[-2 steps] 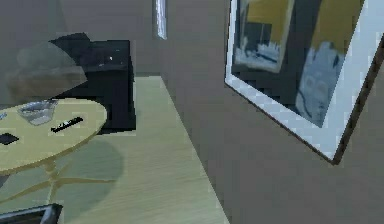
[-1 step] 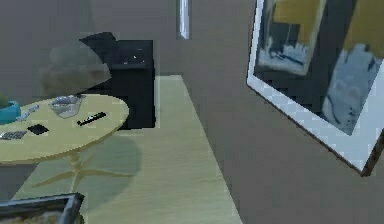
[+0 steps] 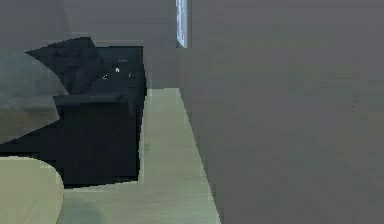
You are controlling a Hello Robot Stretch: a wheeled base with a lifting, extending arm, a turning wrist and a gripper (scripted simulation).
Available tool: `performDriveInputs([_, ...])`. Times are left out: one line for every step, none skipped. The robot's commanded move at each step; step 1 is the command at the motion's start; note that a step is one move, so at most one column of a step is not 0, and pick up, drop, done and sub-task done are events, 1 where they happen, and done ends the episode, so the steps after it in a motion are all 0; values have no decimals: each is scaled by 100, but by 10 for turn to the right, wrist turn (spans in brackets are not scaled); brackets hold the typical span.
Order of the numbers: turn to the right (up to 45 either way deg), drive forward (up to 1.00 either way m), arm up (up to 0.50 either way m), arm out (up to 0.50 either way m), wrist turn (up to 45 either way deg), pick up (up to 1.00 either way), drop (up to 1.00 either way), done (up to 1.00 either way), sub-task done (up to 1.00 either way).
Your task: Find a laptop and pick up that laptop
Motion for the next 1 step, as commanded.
performDriveInputs([-30,0,0,0,0,0,0,0,0])
